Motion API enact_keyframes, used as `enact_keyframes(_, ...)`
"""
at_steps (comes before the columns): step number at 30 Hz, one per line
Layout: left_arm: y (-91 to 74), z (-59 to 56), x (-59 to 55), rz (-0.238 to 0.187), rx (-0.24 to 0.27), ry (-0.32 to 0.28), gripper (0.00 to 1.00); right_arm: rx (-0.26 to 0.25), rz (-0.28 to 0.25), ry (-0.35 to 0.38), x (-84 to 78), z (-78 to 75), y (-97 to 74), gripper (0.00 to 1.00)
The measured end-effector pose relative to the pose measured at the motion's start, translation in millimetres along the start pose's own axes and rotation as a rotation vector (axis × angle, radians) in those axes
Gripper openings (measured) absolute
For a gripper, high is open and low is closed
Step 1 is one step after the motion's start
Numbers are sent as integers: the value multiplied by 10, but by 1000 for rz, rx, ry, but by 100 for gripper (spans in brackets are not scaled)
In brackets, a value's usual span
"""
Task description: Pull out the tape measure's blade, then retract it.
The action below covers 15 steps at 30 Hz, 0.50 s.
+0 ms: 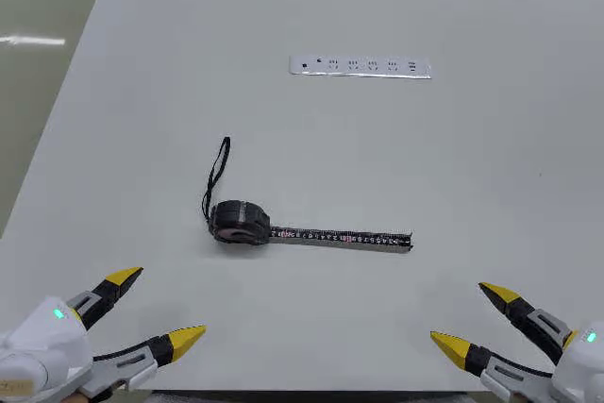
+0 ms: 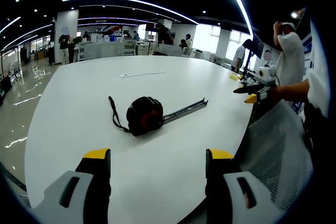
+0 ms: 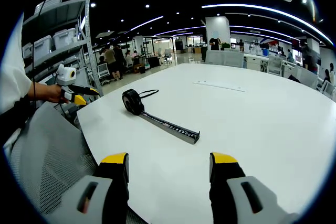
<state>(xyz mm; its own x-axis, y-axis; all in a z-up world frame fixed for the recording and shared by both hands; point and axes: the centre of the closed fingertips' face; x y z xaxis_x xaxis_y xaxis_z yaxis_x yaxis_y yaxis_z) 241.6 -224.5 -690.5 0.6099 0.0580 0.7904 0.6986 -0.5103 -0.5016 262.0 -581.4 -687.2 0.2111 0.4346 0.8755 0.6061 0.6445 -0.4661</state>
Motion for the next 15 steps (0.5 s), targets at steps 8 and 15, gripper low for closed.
enact_keyframes(8,201,-132,48,12,10,2,72,16,-8,-10,45,14,93,62)
enact_keyframes(15,360,-182,68,34,32,-13,72,16,-22,-4,86,1,140,62)
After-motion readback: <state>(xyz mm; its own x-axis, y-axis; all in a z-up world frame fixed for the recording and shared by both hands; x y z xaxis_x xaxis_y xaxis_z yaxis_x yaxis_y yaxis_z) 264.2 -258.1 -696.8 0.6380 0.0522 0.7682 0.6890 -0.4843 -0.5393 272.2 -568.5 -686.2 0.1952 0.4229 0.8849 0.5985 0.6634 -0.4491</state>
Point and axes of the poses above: the centre of the closed fingertips' face, and the gripper's own axes: y roughly forward along the fingers, z roughly to its left, x roughly out of its top, and after that the axes turned 15 degrees about -y, right-handed
